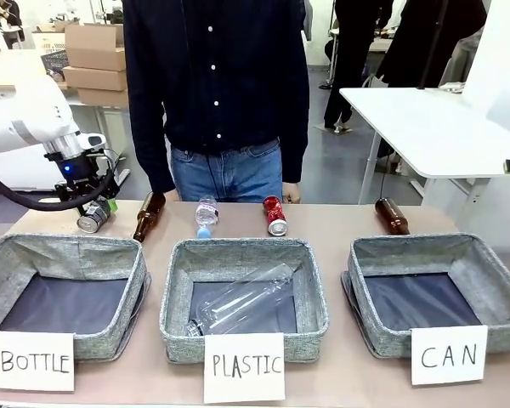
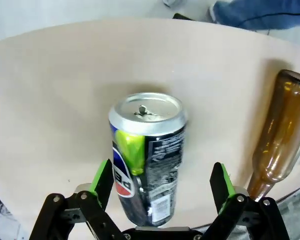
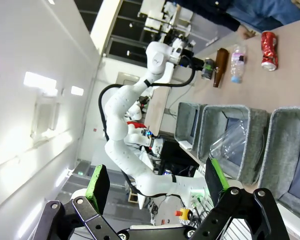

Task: Sort the can waste into the basket.
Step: Pick up the can waste from the table and place it in the right Fabric basket.

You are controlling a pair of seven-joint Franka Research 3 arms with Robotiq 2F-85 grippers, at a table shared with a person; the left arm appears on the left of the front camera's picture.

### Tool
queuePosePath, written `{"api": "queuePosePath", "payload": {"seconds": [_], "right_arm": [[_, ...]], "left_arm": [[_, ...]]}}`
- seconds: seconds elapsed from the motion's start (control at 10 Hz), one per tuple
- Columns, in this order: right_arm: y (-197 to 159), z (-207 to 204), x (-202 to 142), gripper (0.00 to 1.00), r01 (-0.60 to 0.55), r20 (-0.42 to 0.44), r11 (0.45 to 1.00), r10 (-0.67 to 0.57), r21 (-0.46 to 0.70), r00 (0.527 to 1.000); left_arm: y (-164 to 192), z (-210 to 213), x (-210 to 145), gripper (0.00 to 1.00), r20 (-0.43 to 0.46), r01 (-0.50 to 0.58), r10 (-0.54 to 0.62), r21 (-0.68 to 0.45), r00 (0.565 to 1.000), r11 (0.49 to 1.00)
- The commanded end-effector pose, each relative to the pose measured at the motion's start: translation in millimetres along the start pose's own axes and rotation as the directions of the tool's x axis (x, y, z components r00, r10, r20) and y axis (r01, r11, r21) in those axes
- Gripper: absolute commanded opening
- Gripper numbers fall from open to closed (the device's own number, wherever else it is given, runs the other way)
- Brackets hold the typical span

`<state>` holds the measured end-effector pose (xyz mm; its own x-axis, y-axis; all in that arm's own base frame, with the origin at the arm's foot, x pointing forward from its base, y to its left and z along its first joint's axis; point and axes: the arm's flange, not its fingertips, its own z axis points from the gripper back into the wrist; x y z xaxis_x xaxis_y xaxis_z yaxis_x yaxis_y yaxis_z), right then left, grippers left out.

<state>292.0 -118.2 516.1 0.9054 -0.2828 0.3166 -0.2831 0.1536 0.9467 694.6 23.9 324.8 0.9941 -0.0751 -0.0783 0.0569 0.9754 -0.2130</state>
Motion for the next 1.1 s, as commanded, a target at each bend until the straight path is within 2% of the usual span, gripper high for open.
{"api": "queuePosePath", "payload": {"seconds": [0.0,0.5,0.6,0.7,0.8,0.9,1.0], "right_arm": [[1.5,-1.7,3.5,1.0,-0.028,0.011,0.999,0.027,0.02,1.0],[1.5,-1.7,3.5,1.0,-0.028,0.011,0.999,0.027,0.02,1.0],[1.5,-1.7,3.5,1.0,-0.028,0.011,0.999,0.027,0.02,1.0],[1.5,-1.7,3.5,1.0,-0.028,0.011,0.999,0.027,0.02,1.0],[1.5,-1.7,3.5,1.0,-0.028,0.011,0.999,0.027,0.02,1.0],[1.5,-1.7,3.5,1.0,-0.028,0.011,0.999,0.027,0.02,1.0],[1.5,-1.7,3.5,1.0,-0.028,0.011,0.999,0.027,0.02,1.0]], "left_arm": [[3.6,-0.3,-5.2,1.0,0.009,-0.013,0.013,0.046,1.0,0.999],[-5.4,-5.9,-3.6,1.0,-0.009,-0.003,0.003,0.043,1.0,0.999],[-6.2,-6.4,-2.7,0.4,-0.024,-0.019,0.02,0.051,1.0,0.999],[-6.2,-7.2,-3.1,0.4,-0.026,-0.015,0.017,0.062,1.0,0.998],[-6.3,-8.3,-3.7,0.0,-0.029,-0.012,0.014,0.059,0.999,0.998],[-5.7,-12.4,-3.3,0.36,-0.042,-0.013,0.016,0.062,0.999,0.998],[-5.4,-15.2,-3.5,0.0,-0.049,-0.01,0.013,0.067,0.999,0.998]]}}
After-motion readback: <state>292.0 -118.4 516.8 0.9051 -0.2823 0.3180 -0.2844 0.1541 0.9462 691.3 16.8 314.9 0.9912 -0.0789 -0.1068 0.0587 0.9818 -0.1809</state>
